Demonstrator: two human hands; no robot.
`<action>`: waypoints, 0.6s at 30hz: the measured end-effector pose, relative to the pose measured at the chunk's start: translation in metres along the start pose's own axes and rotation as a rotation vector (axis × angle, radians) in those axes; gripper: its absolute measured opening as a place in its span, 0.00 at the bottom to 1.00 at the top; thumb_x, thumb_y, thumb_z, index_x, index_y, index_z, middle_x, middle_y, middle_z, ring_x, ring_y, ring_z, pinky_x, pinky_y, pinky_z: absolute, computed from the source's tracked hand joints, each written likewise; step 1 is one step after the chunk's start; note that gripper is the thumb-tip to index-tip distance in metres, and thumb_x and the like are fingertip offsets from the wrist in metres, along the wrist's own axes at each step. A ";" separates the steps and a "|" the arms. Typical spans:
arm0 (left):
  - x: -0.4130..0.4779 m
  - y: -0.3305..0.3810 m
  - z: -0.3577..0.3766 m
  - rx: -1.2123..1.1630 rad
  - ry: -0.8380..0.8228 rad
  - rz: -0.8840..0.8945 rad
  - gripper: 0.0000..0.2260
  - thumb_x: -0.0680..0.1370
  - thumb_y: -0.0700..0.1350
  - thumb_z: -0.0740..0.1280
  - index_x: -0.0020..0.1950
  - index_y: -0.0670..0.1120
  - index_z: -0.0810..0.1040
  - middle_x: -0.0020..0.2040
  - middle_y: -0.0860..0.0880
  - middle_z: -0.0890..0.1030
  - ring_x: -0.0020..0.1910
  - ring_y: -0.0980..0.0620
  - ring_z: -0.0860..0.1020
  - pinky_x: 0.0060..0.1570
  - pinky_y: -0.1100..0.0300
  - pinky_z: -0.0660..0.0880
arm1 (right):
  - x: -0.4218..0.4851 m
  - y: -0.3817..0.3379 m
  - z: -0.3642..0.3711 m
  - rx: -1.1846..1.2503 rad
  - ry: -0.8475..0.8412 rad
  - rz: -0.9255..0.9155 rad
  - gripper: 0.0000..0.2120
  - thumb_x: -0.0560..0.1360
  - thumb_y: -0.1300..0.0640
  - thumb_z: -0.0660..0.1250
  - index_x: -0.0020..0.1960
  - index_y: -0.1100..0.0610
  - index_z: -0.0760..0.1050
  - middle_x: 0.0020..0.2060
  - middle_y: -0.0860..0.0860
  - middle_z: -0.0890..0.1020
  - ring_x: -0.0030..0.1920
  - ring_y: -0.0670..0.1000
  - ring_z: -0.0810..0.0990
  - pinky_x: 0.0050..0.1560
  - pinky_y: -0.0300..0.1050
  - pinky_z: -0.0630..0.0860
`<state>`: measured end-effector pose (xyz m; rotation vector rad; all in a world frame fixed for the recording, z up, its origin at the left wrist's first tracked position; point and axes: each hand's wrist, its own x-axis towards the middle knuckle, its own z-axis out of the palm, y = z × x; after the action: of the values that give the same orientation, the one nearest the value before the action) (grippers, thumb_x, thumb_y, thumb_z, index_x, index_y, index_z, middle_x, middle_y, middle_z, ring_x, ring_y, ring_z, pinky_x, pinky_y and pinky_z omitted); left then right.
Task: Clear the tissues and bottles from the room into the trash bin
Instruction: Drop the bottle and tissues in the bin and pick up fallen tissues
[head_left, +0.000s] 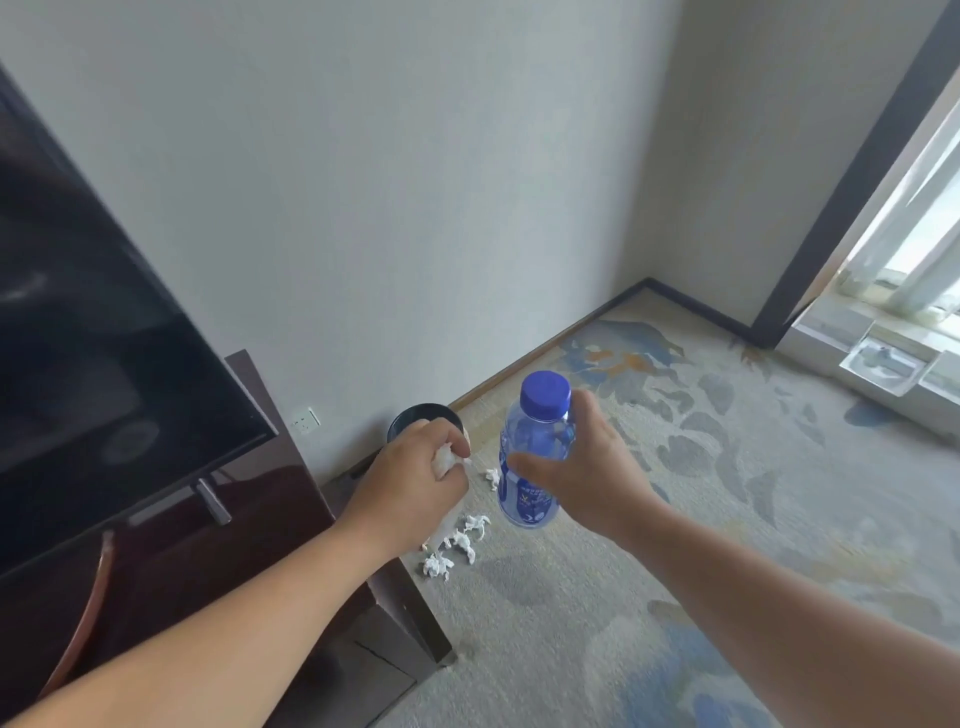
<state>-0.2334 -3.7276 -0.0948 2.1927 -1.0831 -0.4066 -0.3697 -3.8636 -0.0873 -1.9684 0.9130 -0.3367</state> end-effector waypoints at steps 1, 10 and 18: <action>0.005 0.001 0.002 0.006 0.001 0.002 0.06 0.75 0.45 0.66 0.45 0.56 0.73 0.48 0.55 0.75 0.45 0.59 0.74 0.46 0.58 0.74 | 0.004 0.002 -0.002 0.004 -0.004 -0.002 0.30 0.68 0.47 0.74 0.64 0.45 0.63 0.53 0.43 0.72 0.52 0.48 0.74 0.50 0.50 0.76; 0.055 -0.012 0.012 -0.003 -0.001 -0.015 0.09 0.74 0.44 0.66 0.41 0.59 0.71 0.46 0.55 0.75 0.44 0.61 0.74 0.44 0.61 0.72 | 0.057 0.004 0.000 -0.019 -0.048 -0.014 0.29 0.69 0.46 0.74 0.64 0.45 0.62 0.50 0.42 0.72 0.48 0.46 0.74 0.42 0.43 0.71; 0.124 -0.033 -0.001 -0.072 0.003 -0.019 0.07 0.75 0.43 0.65 0.44 0.57 0.73 0.45 0.59 0.75 0.45 0.63 0.73 0.41 0.70 0.66 | 0.124 -0.016 0.008 -0.041 -0.053 -0.010 0.31 0.69 0.46 0.74 0.66 0.45 0.62 0.53 0.43 0.74 0.53 0.47 0.76 0.48 0.47 0.76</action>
<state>-0.1377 -3.8102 -0.1153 2.1406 -1.0312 -0.4431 -0.2723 -3.9425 -0.0930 -2.0105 0.8821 -0.2721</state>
